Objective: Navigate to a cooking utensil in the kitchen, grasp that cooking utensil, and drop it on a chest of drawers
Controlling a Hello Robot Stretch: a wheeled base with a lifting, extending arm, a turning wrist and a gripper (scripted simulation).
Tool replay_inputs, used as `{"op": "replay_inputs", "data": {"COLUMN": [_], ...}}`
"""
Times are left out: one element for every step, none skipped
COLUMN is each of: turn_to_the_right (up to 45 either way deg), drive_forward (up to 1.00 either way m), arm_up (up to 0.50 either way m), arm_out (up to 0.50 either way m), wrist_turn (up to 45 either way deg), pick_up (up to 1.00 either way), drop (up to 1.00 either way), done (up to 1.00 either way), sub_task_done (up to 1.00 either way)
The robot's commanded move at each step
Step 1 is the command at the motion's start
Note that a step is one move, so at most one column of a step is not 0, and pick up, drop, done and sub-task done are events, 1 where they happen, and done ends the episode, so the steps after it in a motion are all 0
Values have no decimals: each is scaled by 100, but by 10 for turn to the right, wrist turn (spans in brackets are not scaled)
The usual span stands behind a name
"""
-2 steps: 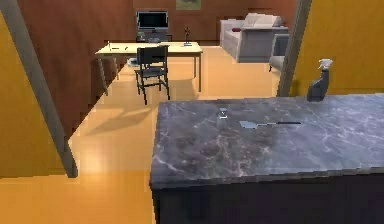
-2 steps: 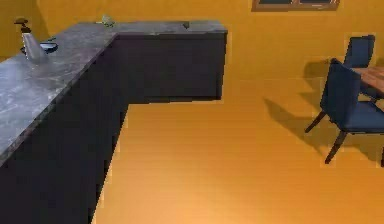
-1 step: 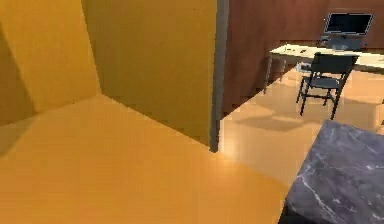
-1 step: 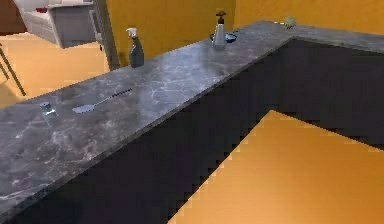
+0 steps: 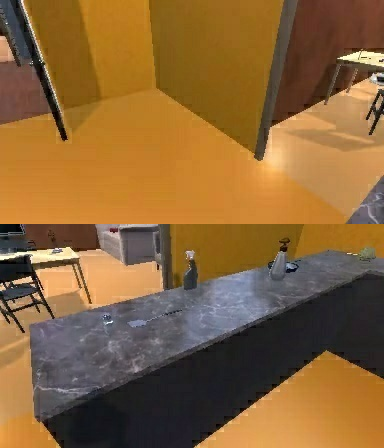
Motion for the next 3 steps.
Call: {"op": "replay_inputs", "data": {"turn_to_the_right": [-30,450,390], "drive_forward": [0,0,0], "arm_up": [0,0,0], "arm_out": [0,0,0], "wrist_turn": [0,0,0], "pick_up": [0,0,0], "drop": [0,0,0], "done": [0,0,0], "sub_task_done": [0,0,0]}}
